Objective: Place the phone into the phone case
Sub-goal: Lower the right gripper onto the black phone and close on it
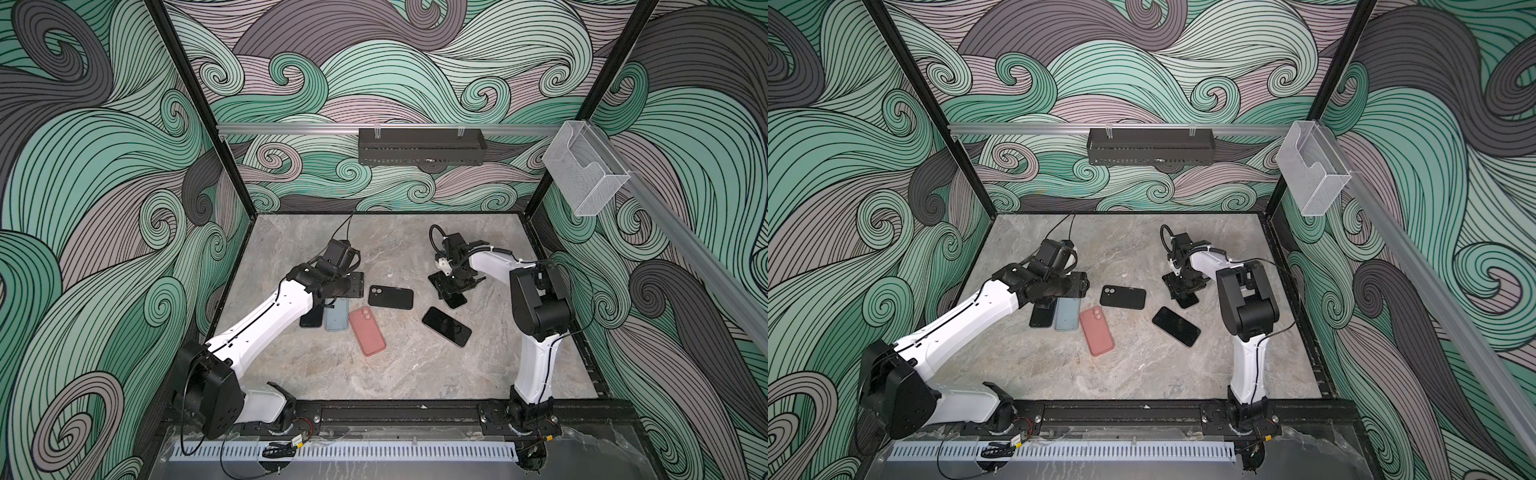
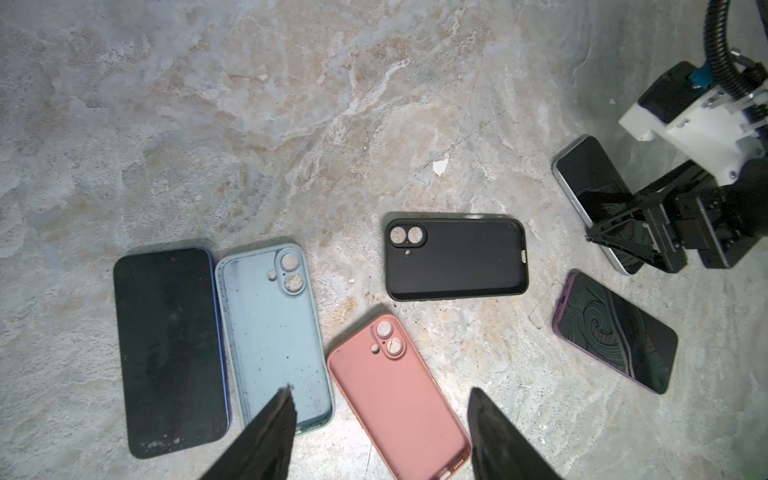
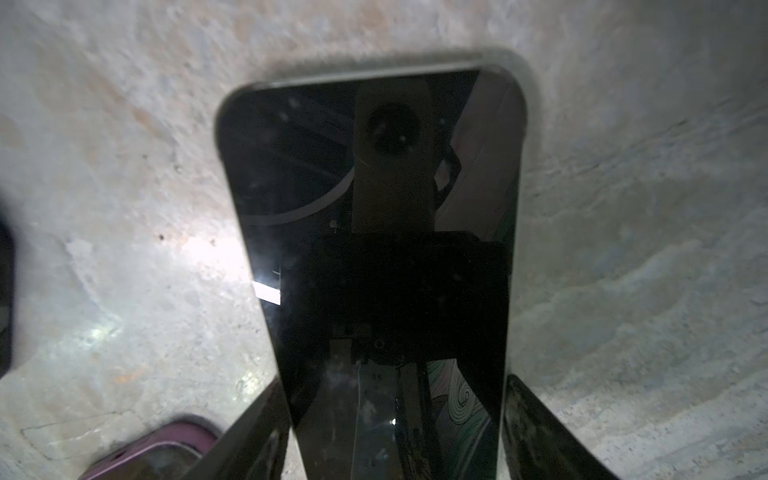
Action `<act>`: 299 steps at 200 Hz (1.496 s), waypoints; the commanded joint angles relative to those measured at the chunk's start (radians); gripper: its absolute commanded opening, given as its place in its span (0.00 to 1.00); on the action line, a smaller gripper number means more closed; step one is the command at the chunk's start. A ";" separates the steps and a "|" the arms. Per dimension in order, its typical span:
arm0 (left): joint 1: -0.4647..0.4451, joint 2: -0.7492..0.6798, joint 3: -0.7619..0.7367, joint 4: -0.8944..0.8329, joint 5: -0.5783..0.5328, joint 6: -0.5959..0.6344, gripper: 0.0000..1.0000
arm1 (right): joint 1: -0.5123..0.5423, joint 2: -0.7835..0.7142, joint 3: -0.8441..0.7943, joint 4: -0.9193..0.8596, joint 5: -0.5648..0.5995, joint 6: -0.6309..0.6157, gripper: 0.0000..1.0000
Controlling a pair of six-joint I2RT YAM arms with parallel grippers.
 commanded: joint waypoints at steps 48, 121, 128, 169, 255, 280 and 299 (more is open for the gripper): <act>0.004 -0.002 -0.044 0.107 0.086 0.005 0.67 | 0.002 -0.048 -0.043 0.002 -0.036 0.053 0.66; 0.002 0.011 -0.050 0.155 0.129 -0.010 0.68 | 0.002 -0.210 -0.128 0.107 -0.097 0.044 0.62; 0.002 0.013 -0.047 0.159 0.133 -0.012 0.68 | 0.002 -0.229 -0.141 0.124 -0.103 0.042 0.62; 0.002 0.038 -0.026 0.158 0.158 -0.023 0.67 | 0.002 -0.272 -0.160 0.141 -0.134 0.045 0.62; 0.004 0.093 -0.006 0.213 0.244 -0.073 0.68 | 0.008 -0.401 -0.275 0.262 -0.296 0.064 0.60; 0.004 0.114 0.018 0.226 0.309 -0.097 0.68 | 0.027 -0.476 -0.323 0.315 -0.317 0.048 0.60; 0.004 0.131 0.039 0.243 0.373 -0.117 0.69 | 0.046 -0.523 -0.347 0.337 -0.312 0.036 0.60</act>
